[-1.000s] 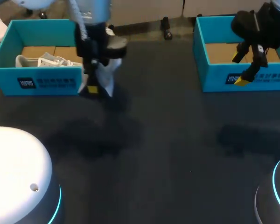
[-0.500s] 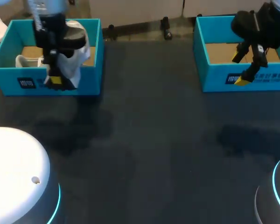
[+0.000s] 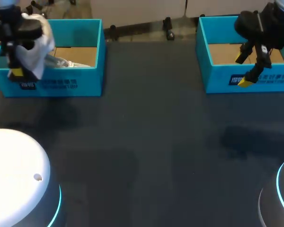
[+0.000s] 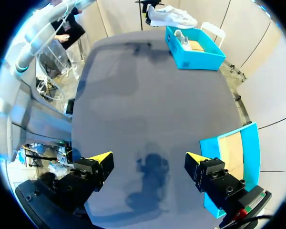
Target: Take the shoe out of the shoebox, open the shoe tongue, remove and reinsert the insole, then place the shoe into the shoebox
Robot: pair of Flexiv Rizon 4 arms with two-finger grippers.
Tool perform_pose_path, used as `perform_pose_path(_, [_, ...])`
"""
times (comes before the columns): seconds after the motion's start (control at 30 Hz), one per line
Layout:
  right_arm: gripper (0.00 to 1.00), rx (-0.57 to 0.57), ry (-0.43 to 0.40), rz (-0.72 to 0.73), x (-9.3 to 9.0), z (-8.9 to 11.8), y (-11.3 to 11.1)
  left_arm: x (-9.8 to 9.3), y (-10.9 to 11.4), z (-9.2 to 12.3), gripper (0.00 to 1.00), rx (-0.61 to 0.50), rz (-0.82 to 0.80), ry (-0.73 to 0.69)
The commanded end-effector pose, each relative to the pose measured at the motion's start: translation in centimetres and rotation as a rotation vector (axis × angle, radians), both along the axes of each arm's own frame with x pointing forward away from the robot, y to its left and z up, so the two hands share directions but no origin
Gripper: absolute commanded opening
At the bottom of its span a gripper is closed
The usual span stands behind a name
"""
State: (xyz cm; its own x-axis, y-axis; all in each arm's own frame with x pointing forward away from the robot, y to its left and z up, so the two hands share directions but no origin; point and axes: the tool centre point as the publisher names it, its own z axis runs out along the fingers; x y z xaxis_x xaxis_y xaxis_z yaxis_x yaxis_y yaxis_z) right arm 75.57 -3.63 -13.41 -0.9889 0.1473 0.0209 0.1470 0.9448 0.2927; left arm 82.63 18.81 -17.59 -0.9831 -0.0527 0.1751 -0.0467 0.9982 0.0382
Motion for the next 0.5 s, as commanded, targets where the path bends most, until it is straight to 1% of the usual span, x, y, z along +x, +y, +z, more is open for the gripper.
perform_pose_path(0.03, [1.0, -0.003, 0.004, 0.001, 0.2, 0.0, 0.1, 0.8, 3.8, 0.1, 0.0, -0.057, 0.019, -0.004])
perform_pose_path(0.27, [1.0, -0.003, 0.004, 0.001, 0.2, 0.0, 0.1, 3.2, 7.8, -0.1, 0.0, -0.051, 0.08, -0.004])
perform_pose_path(0.3, [1.0, -0.003, 0.004, 0.001, 0.2, 0.0, 0.1, 3.3, 8.0, -0.1, 0.0, -0.047, 0.079, -0.007])
perform_pose_path(0.33, [1.0, -0.003, 0.004, 0.001, 0.2, 0.0, 0.1, 4.0, 8.8, -0.1, 0.0, -0.056, 0.079, -0.001])
perform_pose_path(0.5, [1.0, -0.003, 0.004, 0.001, 0.2, 0.0, 0.1, 6.0, 10.3, -0.3, 0.0, -0.033, 0.067, -0.002])
